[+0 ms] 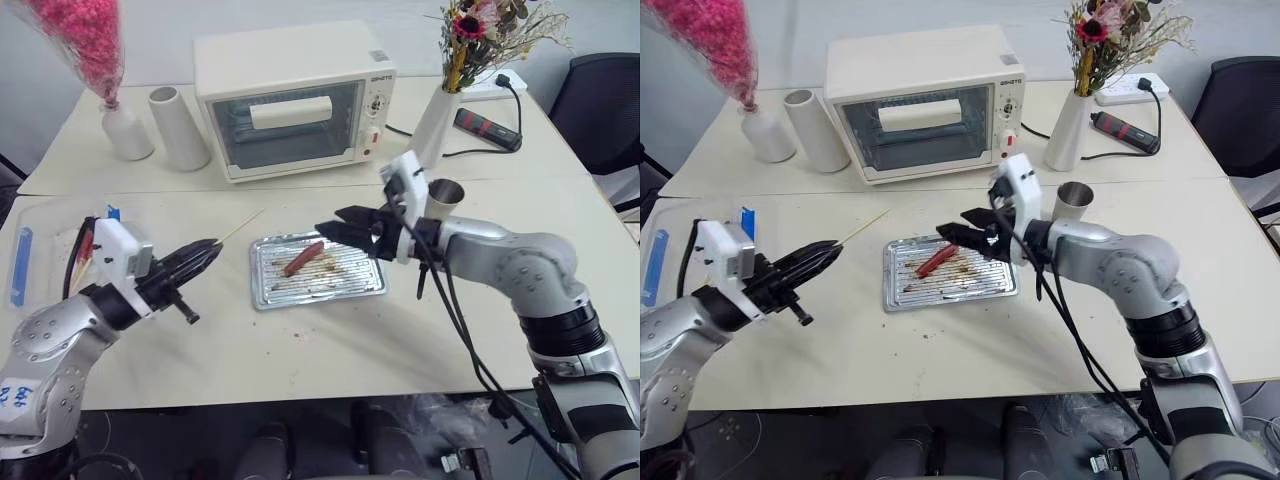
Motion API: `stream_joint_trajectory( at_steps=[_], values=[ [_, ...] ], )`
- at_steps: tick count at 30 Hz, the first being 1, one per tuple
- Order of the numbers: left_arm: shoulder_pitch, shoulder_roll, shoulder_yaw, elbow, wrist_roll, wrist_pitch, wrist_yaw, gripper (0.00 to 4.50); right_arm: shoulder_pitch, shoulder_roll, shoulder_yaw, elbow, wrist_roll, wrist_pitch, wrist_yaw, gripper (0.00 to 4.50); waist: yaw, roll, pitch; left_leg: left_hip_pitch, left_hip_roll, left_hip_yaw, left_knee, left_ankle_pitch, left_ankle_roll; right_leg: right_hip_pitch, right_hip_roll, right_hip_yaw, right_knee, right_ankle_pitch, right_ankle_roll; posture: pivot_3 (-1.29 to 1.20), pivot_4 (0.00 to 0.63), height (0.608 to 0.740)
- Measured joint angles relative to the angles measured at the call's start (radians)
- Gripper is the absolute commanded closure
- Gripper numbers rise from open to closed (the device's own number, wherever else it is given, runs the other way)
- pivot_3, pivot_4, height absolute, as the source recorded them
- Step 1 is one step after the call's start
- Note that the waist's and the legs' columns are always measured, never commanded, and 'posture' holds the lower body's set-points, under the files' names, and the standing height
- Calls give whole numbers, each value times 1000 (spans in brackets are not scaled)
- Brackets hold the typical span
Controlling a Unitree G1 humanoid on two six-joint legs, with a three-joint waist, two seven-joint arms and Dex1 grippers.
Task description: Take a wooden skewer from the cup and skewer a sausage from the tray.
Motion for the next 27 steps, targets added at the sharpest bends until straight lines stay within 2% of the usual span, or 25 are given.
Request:
stream_joint_trajectory(
  at_steps=[2,4,9,15,27],
  values=[
    [75,19,59,-23,-20,18,-28,4500,-49,9,71,94,-164,-130,131,1139,2,0,0,0,0,0,0,0,0,0,0,-1,0,0,0,0,150,740],
    [132,22,112,-39,-36,26,-41,4500,-116,71,131,242,-340,-316,260,1139,5,-1,0,1,0,-1,0,1,-2,0,0,-1,0,0,-1,0,150,740],
    [158,15,132,-97,-55,33,-24,4500,-165,215,213,504,-578,-656,452,1139,7,-2,-1,1,0,-4,0,2,-4,1,-2,-3,1,1,-2,0,150,740],
    [198,11,150,-139,-78,42,-2,4500,-266,300,204,818,-724,-889,593,1139,2,-2,-1,1,0,-3,0,3,-8,0,-3,-2,1,0,-2,0,150,740],
    [187,10,161,-143,-80,42,26,4500,-414,372,152,1212,-912,-1118,704,1139,-5,-2,-1,2,5,-3,-1,3,-15,0,-2,-3,4,-2,-6,0,150,740]
  ],
)
